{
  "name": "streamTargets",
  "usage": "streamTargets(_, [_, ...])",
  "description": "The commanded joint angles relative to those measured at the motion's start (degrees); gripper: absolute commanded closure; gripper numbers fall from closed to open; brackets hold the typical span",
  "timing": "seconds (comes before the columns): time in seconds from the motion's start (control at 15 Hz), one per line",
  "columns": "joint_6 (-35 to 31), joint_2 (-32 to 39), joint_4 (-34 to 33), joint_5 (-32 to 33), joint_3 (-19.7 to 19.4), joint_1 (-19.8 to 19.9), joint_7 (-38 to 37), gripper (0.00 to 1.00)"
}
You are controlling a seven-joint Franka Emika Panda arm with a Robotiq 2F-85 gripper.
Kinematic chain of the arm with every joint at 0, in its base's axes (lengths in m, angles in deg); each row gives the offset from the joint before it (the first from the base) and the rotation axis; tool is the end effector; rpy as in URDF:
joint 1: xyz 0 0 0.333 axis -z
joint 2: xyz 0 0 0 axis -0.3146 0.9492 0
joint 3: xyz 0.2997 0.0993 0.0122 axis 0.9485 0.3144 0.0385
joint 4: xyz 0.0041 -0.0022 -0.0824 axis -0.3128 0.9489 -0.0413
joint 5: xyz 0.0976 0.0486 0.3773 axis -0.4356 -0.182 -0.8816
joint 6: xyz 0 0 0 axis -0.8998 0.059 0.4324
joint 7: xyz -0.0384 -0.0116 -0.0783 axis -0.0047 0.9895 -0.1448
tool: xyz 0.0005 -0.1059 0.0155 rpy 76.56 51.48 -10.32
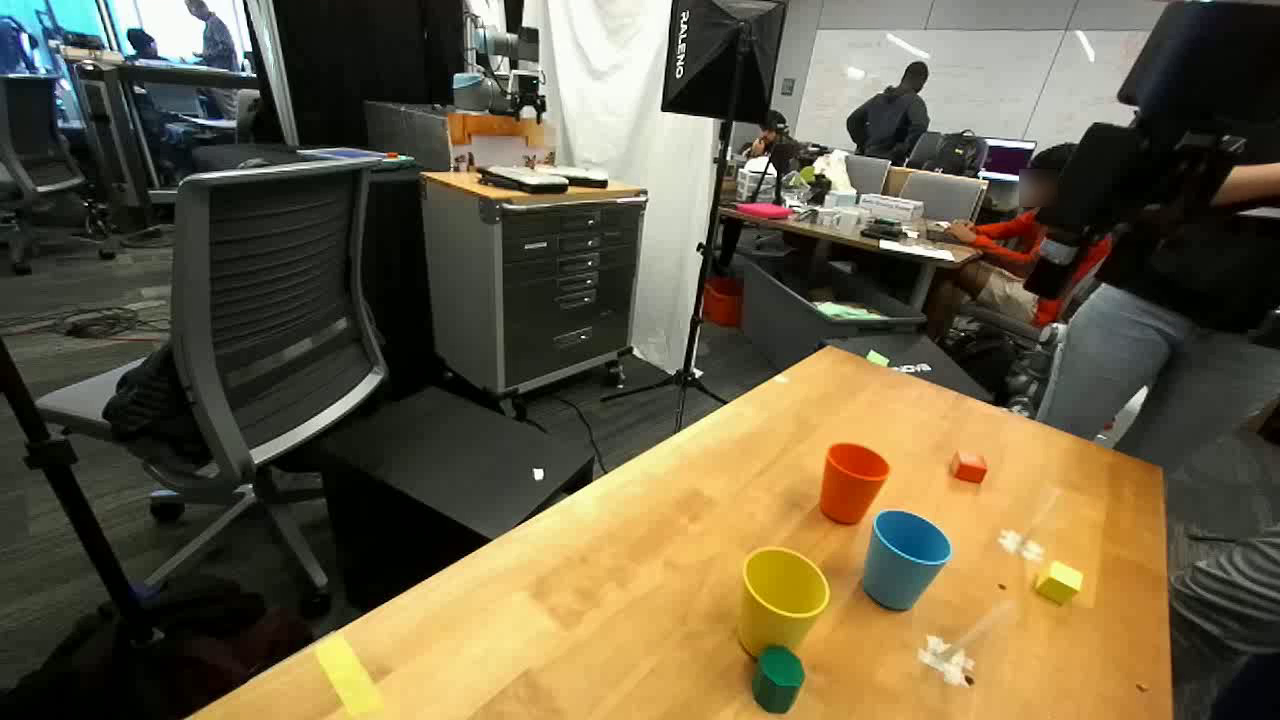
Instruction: Stack the cups
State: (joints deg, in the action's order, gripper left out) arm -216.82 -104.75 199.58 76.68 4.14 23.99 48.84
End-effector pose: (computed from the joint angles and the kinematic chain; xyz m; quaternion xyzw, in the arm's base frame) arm 0.4528 -0.0329 0.4242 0.9882 -0.1353 0.0627 0.0360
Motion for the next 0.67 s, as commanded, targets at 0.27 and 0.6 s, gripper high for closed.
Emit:
streamTargets(0.27, [0.14, -0.03, -0.64, 0.13, -0.41, -0.41, -0.07, 0.0])
streamTargets(0.6, [0.14, -0.03, -0.64, 0.13, -0.41, -0.41, -0.07, 0.0])
